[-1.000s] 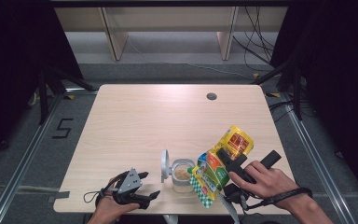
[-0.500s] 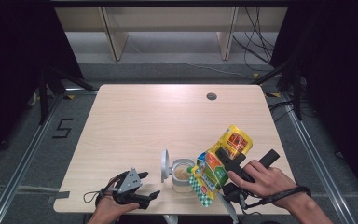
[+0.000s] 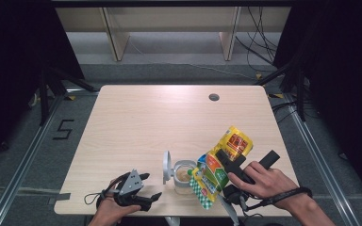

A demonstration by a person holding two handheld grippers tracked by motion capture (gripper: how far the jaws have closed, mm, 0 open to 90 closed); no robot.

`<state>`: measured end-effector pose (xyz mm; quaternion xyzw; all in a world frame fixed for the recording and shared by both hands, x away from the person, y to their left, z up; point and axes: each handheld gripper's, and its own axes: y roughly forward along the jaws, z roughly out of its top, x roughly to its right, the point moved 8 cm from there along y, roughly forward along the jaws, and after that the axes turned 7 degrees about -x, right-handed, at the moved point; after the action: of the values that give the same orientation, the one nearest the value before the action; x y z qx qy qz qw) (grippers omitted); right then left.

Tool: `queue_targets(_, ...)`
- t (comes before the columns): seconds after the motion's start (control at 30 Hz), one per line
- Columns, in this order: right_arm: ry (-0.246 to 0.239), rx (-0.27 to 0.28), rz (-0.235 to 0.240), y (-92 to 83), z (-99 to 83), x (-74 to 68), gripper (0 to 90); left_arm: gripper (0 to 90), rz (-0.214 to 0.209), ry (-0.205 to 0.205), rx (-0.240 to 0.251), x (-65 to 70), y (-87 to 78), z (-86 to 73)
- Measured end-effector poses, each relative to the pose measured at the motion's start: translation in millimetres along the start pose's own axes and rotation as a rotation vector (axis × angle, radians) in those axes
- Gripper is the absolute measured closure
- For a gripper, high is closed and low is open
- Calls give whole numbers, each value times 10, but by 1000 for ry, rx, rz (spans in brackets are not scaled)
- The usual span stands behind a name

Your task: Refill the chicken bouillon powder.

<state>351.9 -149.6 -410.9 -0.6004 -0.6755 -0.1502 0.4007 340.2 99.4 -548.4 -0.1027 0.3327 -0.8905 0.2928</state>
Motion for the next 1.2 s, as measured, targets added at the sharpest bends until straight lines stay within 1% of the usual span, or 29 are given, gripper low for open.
queue_targets(0.07, -1, 1, -1, 4, -1, 1, 543, 204, 5, -11, 7, 1, -2, 5)
queue_targets(0.1, -40, 3, -6, 4, -5, 19, 546, 201, 6, -10, 7, -1, -3, 5)
queue_targets(0.13, -41, 3, -9, 3, -8, 24, 547, 200, 10, -9, 7, -7, 0, 3)
queue_targets(0.17, -21, 3, -3, 0, -7, 17, 547, 200, 8, -10, 15, -5, 5, 9)
queue_targets(0.2, -20, 3, -1, -1, -9, 17, 548, 200, 7, -3, 14, -7, 3, 10)
queue_targets(0.23, -26, 4, -11, 1, -10, 25, 548, 200, 8, -8, 5, -3, -3, 4)
queue_targets(0.3, -23, 4, -16, -2, -11, 29, 548, 201, 6, -12, 7, 2, 0, 4)
queue_targets(0.37, -19, 0, -13, -3, -16, 31, 548, 201, -7, -15, 4, 11, 2, 2)
queue_targets(0.4, -15, 1, 1, -4, -15, 21, 548, 201, -1, -14, 5, 5, 1, 3)
queue_targets(0.43, -14, 1, 1, -4, -16, 20, 549, 200, 7, -8, 7, -3, -3, 5)
queue_targets(0.47, -14, 1, 1, -4, -16, 20, 549, 200, 7, -8, 7, -3, -3, 5)
queue_targets(0.5, -19, 1, 2, -3, -15, 22, 549, 201, 9, 6, 7, -13, -6, 7)
queue_targets(0.53, -30, 2, -13, 2, -14, 36, 549, 201, 9, 4, 6, -13, -7, 7)
queue_targets(0.6, -27, 5, 6, 0, -15, 24, 549, 201, 2, 10, -2, -16, -10, 3)
queue_targets(0.63, -23, 3, 2, 0, -18, 23, 550, 201, 0, 7, 3, -11, -9, 6)
queue_targets(0.67, -37, -5, -3, 0, -32, 21, 550, 201, 1, 15, -1, -18, -10, 5)
queue_targets(0.7, -36, -4, 1, -2, -33, 19, 550, 202, 1, 13, 2, -17, -9, 7)
queue_targets(0.73, -46, -2, -10, -6, -33, 34, 550, 202, 1, 3, 3, -12, -8, 6)
queue_targets(0.8, -45, -2, -7, -5, -33, 29, 550, 202, 2, 8, 4, -14, -6, 8)
queue_targets(0.83, -46, -1, -10, -7, -38, 34, 550, 202, 12, 5, 4, -18, -4, 6)
queue_targets(0.87, -44, -2, -8, -8, -41, 32, 550, 203, 3, 8, -6, -16, -11, 1)
queue_targets(0.97, -42, 0, -5, -6, -46, 24, 551, 203, 5, 5, 2, -14, -6, 6)
queue_targets(1.0, -43, -3, -6, -5, -49, 22, 551, 203, 10, 7, 15, -16, 3, 14)
queue_targets(1.03, -44, -3, -4, -1, -50, 16, 551, 203, 9, 6, 11, -15, 1, 12)
queue_targets(1.07, -45, -4, -7, 0, -54, 21, 551, 203, 9, -11, 1, -8, -2, 1)
queue_targets(1.1, -32, -7, 4, 7, -60, 2, 551, 203, 7, -23, 3, 3, -3, 2)
queue_targets(1.13, -31, -7, 6, 11, -62, 1, 551, 203, 8, -17, 9, -2, -1, 6)
queue_targets(1.2, -33, -8, 1, 16, -63, 3, 551, 203, 6, -23, 5, 3, -2, 3)
